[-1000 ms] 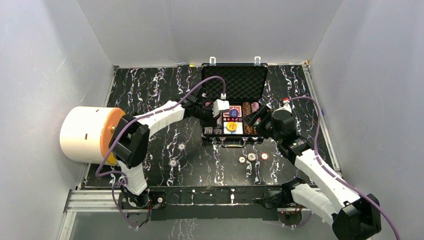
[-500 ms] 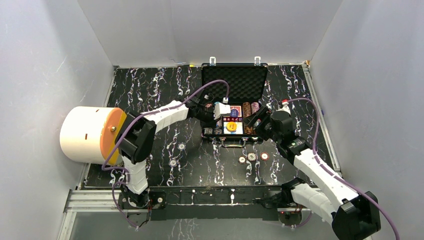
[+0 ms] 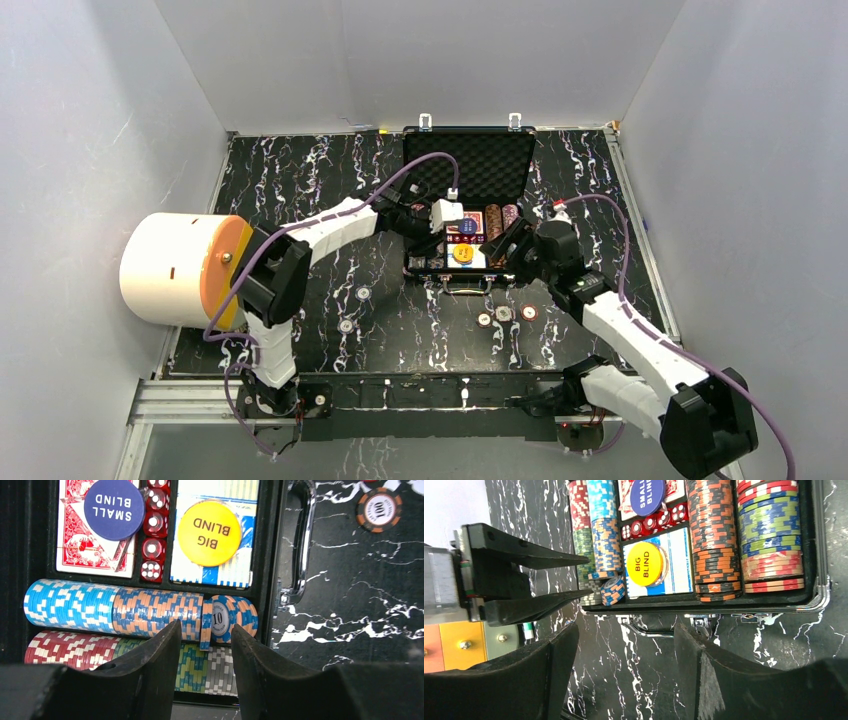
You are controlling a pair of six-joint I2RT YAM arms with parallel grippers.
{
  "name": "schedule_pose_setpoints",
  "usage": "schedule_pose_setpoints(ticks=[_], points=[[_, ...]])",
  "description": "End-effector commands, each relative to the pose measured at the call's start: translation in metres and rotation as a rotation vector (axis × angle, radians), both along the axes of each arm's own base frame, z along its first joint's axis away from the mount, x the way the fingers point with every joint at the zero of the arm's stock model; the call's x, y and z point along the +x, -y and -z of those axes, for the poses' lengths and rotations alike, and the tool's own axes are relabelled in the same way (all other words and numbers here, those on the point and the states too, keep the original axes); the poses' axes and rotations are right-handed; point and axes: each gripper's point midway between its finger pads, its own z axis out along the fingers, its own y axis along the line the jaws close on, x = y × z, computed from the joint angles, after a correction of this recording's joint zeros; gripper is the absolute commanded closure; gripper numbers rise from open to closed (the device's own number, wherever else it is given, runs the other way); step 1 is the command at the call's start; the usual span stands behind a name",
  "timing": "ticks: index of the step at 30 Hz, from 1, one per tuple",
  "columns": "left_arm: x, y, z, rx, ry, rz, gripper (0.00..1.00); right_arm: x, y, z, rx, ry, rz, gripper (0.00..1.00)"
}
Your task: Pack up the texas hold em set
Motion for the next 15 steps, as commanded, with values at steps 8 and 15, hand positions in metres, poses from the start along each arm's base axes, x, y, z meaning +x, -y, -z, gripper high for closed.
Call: schedule_pose_setpoints(ticks=[8,15], points=[[0.052,-0.035,-0.141,-0.334,0.036,-0.569,0.38,0.025,-0.066,-0.034,-0.004,0.134,-0.426,0.5],[0.05,-0.098,-0.154,-0.293,-0.161,-1.122,0.35,0.046,-0.114,-0.016,0.076,0.043,-0.555,0.58]])
